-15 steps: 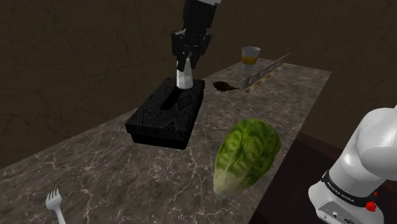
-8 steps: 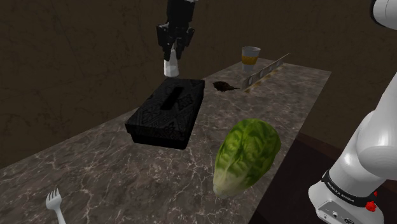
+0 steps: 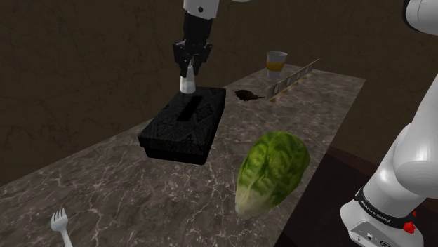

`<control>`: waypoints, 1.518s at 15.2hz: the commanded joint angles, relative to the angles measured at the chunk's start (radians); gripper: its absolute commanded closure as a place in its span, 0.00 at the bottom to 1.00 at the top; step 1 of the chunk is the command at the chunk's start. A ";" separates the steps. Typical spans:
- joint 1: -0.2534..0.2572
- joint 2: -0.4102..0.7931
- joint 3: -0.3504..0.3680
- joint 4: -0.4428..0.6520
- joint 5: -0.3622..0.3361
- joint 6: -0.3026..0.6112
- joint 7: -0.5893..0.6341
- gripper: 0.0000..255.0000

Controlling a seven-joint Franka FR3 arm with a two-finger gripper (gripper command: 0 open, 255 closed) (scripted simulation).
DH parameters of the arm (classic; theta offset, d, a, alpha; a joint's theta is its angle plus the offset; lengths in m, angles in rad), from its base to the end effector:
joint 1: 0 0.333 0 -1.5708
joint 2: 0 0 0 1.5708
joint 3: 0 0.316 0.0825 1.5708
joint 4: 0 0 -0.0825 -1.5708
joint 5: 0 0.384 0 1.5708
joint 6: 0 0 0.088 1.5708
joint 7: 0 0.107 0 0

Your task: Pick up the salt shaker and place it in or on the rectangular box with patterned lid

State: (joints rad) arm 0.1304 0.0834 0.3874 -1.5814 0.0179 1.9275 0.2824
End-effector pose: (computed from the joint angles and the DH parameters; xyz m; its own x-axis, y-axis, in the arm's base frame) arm 0.5338 0.2946 0.6103 0.9491 0.2029 0.2410 0.2369 -0.9639 -0.1213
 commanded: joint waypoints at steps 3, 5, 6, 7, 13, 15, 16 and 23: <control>-0.002 -0.009 -0.001 -0.064 0.005 0.056 -0.004 1.00; -0.003 -0.011 -0.001 -0.094 0.006 0.084 -0.006 1.00; -0.003 -0.012 -0.001 -0.108 0.007 0.097 -0.007 1.00; -0.003 -0.012 -0.002 -0.122 0.007 0.111 -0.008 1.00; -0.003 -0.012 -0.002 -0.136 0.007 0.125 -0.008 1.00; -0.003 -0.012 -0.002 -0.136 0.007 0.125 -0.008 1.00; -0.003 -0.012 -0.002 -0.136 0.007 0.125 -0.008 1.00; -0.005 -0.024 -0.003 -0.117 0.012 0.096 -0.012 0.00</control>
State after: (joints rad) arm 0.1270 0.0673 0.3858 -1.7064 0.0266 2.0382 0.2742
